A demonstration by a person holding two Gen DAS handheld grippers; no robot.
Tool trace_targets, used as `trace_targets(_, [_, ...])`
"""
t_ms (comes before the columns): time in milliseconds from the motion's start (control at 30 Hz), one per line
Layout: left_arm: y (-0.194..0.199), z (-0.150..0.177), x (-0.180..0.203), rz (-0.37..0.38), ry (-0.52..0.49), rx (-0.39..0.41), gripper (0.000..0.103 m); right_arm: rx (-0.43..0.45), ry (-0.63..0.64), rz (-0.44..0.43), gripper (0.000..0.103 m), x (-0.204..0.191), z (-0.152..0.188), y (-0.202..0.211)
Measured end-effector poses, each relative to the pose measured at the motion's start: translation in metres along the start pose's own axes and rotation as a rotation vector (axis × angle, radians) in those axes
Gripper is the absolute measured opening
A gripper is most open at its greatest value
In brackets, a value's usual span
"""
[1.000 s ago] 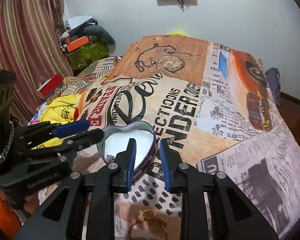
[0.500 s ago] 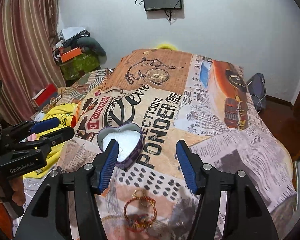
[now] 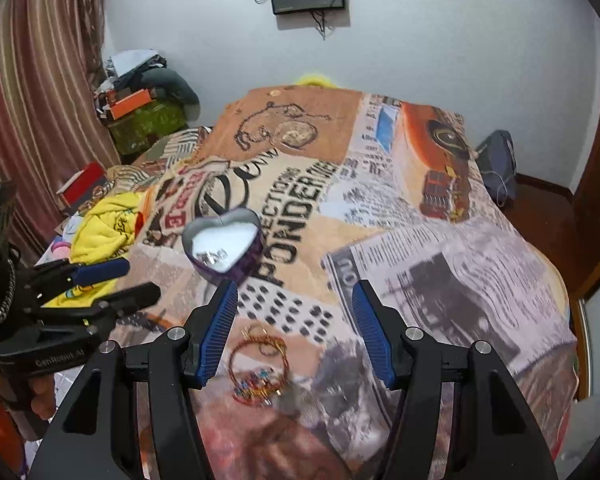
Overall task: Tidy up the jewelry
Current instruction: 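Move the left gripper to the red beaded bracelet and grasp it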
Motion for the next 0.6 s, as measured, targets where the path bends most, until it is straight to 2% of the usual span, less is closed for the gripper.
trace_targets(233, [-0.024, 0.02, 0.03, 0.06, -0.051, -0.07, 0.057, -0.058, -0.012, 0.034, 0.056, 0.017, 0.024, 0.0])
trace_targets(300, [-0.029, 0.023, 0.036, 0.067, -0.064, -0.074, 0.053, -0.078, -0.024, 0.042, 0.056, 0.023, 0.031, -0.001])
trace_targets(467, [-0.052, 0.024, 0.039, 0.092, -0.058, -0.125, 0.022, -0.116, -0.057, 0.049, 0.056, 0.034, 0.046, -0.003])
trace_targets(600, [-0.07, 0.027, 0.041, 0.099, -0.059, -0.161, 0.019, -0.134, -0.069, 0.049, 0.056, 0.038, 0.052, -0.005])
Point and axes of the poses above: each gripper's, at about its wrist camera, not at the fingertips, and y roughly against the way its jaws point, x to its right, z to its underside, the point moved 1 cm from there along -y, roughly the way its jaws point, and after that the axes turned 5 degrees about x, right-handed, at the moved point
